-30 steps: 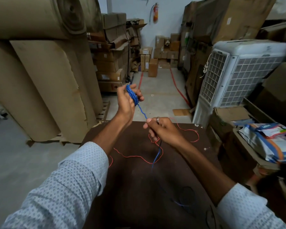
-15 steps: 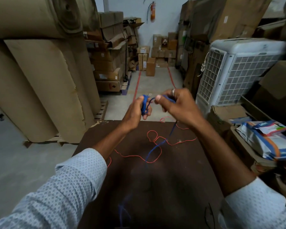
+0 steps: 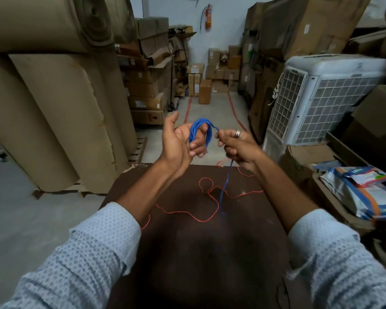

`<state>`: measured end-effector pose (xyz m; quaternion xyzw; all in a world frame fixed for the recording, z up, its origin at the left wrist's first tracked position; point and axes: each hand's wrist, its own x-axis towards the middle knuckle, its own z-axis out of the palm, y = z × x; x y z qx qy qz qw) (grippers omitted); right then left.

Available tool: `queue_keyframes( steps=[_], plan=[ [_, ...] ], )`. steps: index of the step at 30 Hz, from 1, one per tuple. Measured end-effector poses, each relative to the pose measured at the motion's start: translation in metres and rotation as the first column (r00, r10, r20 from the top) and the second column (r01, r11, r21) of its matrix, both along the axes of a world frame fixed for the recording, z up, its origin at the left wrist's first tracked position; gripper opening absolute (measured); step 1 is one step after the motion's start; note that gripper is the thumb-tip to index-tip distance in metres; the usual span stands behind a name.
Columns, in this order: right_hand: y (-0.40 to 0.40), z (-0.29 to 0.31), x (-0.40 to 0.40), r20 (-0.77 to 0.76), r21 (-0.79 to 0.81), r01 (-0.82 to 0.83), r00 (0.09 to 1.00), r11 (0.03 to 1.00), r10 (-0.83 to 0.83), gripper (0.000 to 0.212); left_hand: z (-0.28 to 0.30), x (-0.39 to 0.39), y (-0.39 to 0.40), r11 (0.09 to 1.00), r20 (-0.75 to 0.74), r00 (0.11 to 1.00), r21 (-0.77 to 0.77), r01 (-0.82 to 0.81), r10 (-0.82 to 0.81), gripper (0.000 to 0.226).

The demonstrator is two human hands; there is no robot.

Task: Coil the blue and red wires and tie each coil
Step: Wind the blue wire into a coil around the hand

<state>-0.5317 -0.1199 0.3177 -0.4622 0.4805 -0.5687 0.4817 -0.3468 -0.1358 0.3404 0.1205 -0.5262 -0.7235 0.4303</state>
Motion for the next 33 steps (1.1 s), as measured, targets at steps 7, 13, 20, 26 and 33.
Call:
queue_keyframes(
  steps=[7, 13, 20, 26, 33],
  plan=[
    [0.026, -0.032, 0.047, -0.161, -0.024, -0.109, 0.981, 0.994, 0.103, 0.026, 0.008, 0.006, -0.025, 0.974, -0.255, 0.948, 0.166, -0.151, 0.191, 0.06],
    [0.048, -0.011, 0.049, -0.578, -0.139, -0.058, 0.815, 0.989, -0.033, 0.028, -0.008, 0.014, -0.05, 0.878, 0.036, 0.877, -0.02, -0.478, 0.479, 0.056],
    [0.054, 0.034, 0.034, -0.801, -0.233, -0.119, 0.587, 0.965, -0.121, 0.028, -0.038, 0.012, -0.035, 0.82, 0.41, 0.75, -0.487, -0.301, 0.519, 0.051],
    [0.043, 0.069, 0.012, -0.89, -0.365, -0.122, 0.338, 0.923, -0.308, 0.022, -0.033, 0.011, -0.006, 0.833, 0.514, 0.745, -0.545, -0.1, 0.426, 0.067],
    [0.011, 0.024, -0.019, -0.844, -0.33, -0.076, 0.471, 0.941, -0.258, 0.014, -0.019, 0.019, -0.012, 0.98, 0.312, 0.933, -0.143, -0.139, 0.178, 0.072]
  ],
)
